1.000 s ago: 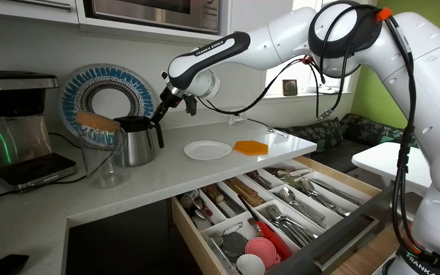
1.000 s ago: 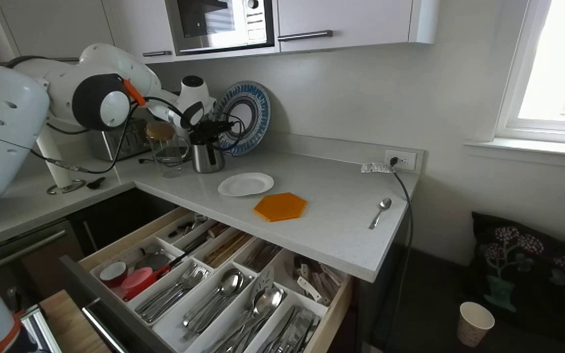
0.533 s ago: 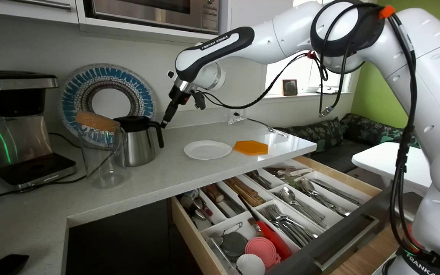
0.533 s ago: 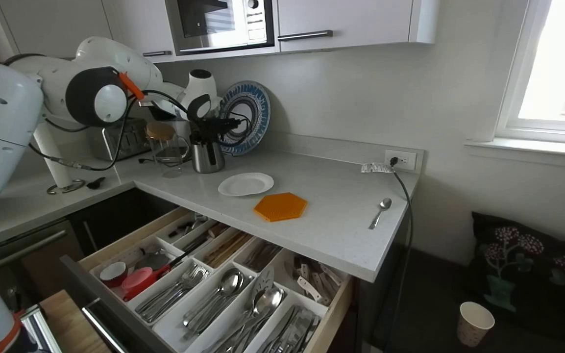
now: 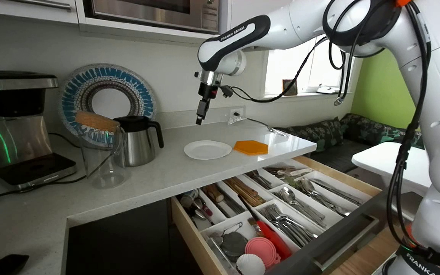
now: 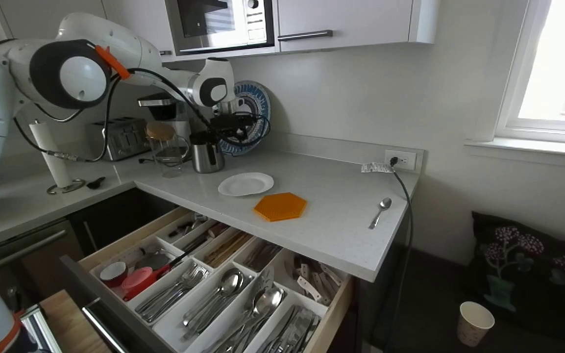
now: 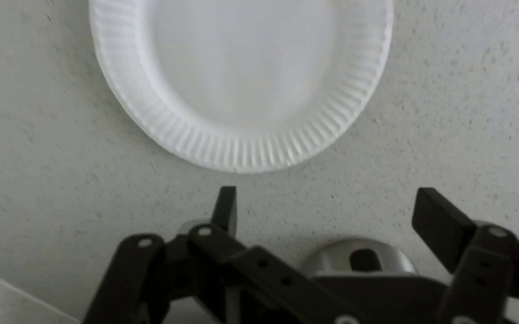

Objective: Move the kettle to the left

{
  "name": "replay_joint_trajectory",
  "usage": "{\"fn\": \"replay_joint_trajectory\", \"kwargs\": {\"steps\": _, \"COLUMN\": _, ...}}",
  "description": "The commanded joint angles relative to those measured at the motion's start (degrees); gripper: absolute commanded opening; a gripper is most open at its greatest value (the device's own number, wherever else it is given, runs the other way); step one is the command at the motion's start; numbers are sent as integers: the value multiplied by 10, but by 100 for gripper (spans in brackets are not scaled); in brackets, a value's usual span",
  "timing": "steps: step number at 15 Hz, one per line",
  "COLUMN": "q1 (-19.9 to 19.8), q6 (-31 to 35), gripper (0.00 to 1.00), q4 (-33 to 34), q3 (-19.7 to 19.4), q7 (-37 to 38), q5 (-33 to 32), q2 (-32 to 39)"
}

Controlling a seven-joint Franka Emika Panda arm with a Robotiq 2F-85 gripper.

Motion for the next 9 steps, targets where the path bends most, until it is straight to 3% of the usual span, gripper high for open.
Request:
{"fn": "replay_joint_trajectory", "kwargs": {"steps": 1, "q1": 6, "q6": -15, "gripper": 100, "q4": -55, "q3": -53, "q7": 72, "q5": -52, "q2": -51}}
{"fn": "replay_joint_trajectory", "kwargs": {"steps": 9, "q1": -28, "q6": -14, "gripper": 100, "q4": -144, "q3": -128, "q7": 242, "q5": -101, "q2": -104}}
